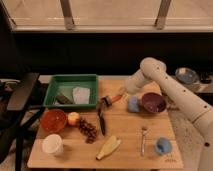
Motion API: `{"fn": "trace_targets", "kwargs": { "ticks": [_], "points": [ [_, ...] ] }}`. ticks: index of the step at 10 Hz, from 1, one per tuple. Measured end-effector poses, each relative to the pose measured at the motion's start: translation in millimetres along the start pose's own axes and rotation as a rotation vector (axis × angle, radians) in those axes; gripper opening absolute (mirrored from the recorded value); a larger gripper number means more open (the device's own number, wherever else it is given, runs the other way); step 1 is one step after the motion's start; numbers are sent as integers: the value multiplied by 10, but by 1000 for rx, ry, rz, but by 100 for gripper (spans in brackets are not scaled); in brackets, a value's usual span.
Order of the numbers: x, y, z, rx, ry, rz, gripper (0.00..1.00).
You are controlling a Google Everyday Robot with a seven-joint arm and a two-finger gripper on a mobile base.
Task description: Place pepper in purple bowl
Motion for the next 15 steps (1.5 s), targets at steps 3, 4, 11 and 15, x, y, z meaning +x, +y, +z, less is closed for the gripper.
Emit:
{"fn": "trace_targets", "kwargs": {
  "ticks": [3,4,11,15],
  "points": [
    [459,-18,-533,63,83,75,0],
    [627,42,-623,73,100,105,0],
    [901,143,-731,85,123,161,0],
    [1334,457,-922,128,128,301,0]
  ]
}}
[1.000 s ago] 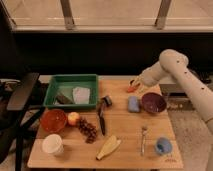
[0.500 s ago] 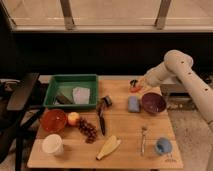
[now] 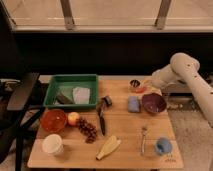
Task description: Place pepper in purple bowl
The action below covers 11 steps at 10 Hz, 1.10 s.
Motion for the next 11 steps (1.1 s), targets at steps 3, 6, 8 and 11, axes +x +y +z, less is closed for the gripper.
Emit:
{"fn": "trace_targets", "kwargs": {
  "ticks": [3,6,8,11],
  "points": [
    [514,181,-76,10,1,106,5],
    [703,312,26,-4,-7,158,34],
    [561,355,113,-25,-13,140,56],
    [486,422,150,-37,7,136,69]
  ]
}}
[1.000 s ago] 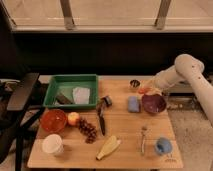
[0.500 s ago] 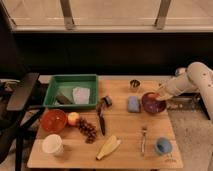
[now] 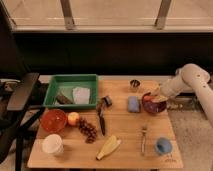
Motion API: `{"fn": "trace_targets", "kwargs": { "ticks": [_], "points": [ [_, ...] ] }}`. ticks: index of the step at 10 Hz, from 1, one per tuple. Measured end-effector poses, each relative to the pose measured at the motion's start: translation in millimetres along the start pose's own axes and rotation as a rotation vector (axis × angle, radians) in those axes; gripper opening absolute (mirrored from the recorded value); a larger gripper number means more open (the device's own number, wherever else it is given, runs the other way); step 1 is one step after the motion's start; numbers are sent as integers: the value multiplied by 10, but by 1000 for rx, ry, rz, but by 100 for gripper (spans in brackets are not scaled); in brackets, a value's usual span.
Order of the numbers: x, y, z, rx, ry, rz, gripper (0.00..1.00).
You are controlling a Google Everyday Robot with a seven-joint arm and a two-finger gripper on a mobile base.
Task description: Place pepper in purple bowl
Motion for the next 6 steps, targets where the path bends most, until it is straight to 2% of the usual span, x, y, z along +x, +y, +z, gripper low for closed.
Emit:
{"fn": "trace_targets", "kwargs": {
  "ticks": [3,6],
  "points": [
    [-27,23,-128,22,33,-3,69],
    [-36,67,-383,74,72,-6,69]
  ]
}}
